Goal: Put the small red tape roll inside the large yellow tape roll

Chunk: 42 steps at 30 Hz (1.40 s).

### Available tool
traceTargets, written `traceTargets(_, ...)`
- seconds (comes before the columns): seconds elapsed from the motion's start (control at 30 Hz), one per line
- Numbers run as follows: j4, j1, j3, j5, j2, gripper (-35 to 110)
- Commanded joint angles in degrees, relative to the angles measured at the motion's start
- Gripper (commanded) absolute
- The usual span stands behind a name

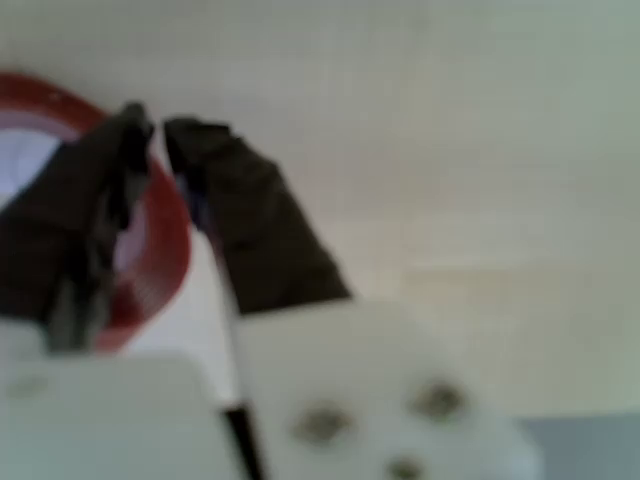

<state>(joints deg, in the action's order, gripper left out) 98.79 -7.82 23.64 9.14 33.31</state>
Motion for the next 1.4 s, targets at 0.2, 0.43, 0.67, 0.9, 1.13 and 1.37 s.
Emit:
traceTargets(0.2, 4.83, -2.72, -15.29, 0.97, 3.96, 0)
traceTargets(0.43, 4.83, -3.25, -16.7, 1.14, 4.39, 0)
traceTargets(0.67, 4.83, -2.9, -24.35, 1.05, 2.99, 0)
traceTargets(0.9, 4.83, -0.18, -23.82, 1.05, 6.86, 0)
traceTargets(1.13, 4.83, 2.9, -8.61, 1.05, 16.08, 0)
traceTargets(1.37, 4.83, 3.6, 9.05, 1.14, 26.37, 0)
